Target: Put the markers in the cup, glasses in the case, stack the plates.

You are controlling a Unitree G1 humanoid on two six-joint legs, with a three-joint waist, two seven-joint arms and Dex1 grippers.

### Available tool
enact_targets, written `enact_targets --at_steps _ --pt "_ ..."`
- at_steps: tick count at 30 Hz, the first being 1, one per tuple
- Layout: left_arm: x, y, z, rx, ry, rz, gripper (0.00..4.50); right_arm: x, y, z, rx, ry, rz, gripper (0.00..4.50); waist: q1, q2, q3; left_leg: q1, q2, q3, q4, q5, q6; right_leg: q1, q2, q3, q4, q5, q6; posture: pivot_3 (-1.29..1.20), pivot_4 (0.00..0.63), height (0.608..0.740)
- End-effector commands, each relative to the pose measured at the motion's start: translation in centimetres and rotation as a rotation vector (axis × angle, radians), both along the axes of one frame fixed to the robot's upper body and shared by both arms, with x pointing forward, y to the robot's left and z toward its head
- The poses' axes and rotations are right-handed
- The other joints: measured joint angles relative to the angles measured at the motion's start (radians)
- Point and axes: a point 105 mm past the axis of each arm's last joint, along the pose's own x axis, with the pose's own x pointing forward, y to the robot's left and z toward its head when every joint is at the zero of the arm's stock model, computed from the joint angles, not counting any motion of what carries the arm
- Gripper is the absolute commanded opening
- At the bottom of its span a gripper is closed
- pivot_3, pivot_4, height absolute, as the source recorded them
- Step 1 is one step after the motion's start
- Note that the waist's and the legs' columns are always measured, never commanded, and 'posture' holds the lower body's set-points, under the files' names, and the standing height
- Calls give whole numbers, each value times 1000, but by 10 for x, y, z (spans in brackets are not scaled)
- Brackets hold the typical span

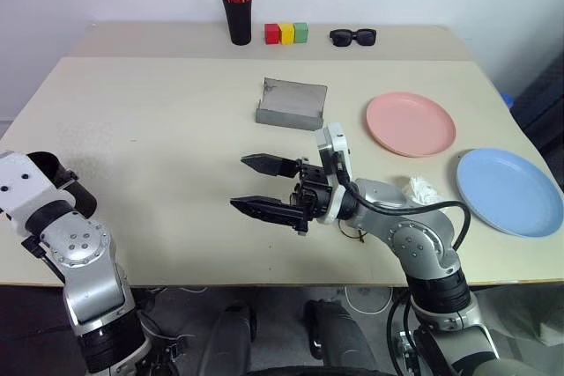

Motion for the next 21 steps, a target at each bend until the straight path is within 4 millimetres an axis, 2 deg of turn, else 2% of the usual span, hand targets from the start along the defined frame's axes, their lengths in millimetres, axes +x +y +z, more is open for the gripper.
enact_targets --at_steps 1,7,14,21 --pt "-3 4 8 20 -43 7 39 -6 1 10 35 -35 9 4500 0 0 0 0 0 0 0 0 0 0 0 0 0 0 0 0 150 740" --pt "-1 5 4 -4 -41 11 39 -6 0 9 29 -32 3 4500 0 0 0 0 0 0 0 0 0 0 0 0 0 0 0 0 150 740" --pt "-1 5 2 -14 -43 23 3315 -6 -1 9 27 -34 10 4500 0 0 0 0 0 0 0 0 0 0 0 0 0 0 0 0 150 740" --pt "0 5 2 -22 -44 22 3315 -6 -1 10 27 -33 18 4500 0 0 0 0 0 0 0 0 0 0 0 0 0 0 0 0 150 740"
